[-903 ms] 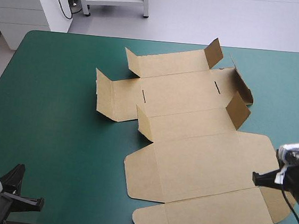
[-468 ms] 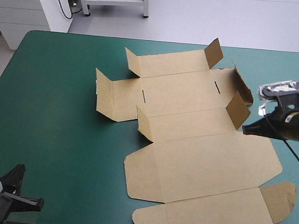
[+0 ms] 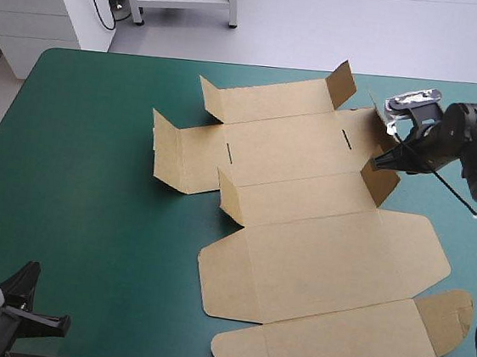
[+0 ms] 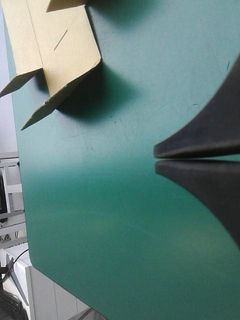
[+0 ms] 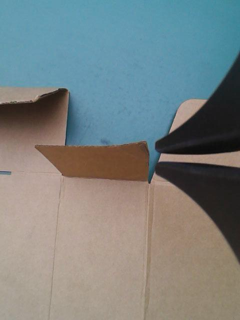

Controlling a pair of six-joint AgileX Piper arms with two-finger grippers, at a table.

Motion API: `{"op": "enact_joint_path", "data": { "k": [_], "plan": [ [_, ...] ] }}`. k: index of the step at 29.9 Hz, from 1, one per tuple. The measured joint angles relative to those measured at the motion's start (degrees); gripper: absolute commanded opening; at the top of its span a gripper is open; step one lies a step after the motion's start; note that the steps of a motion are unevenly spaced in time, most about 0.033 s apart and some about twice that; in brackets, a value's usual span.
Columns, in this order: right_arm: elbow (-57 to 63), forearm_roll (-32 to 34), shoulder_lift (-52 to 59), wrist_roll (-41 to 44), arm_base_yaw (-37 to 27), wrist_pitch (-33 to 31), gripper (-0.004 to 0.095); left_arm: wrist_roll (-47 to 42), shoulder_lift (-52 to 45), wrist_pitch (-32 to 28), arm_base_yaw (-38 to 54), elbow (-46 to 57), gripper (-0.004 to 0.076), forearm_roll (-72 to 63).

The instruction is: Fold the box

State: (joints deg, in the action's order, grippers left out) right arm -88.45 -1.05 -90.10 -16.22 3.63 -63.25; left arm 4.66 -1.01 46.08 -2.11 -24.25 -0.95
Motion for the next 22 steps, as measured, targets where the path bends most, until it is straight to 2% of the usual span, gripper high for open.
{"op": "enact_joint_path", "data": {
  "k": [6, 8, 22],
  "plan": [
    [-5.3, -0.1, -7.3, -0.3, 0.0, -4.5, 0.0613, 0.0, 0.0, 0.0, 0.0, 0.0, -0.0008, 0.0],
    [-6.9, -0.1, -9.4, -0.3, 0.0, -5.9, 0.0693, 0.0, 0.0, 0.0, 0.0, 0.0, -0.0008, 0.0],
    [-10.2, -0.6, -20.0, -5.6, -0.1, -7.4, 0.0697, 0.0, 0.0, 0.0, 0.0, 0.0, -0.0008, 0.0]
  ]
}}
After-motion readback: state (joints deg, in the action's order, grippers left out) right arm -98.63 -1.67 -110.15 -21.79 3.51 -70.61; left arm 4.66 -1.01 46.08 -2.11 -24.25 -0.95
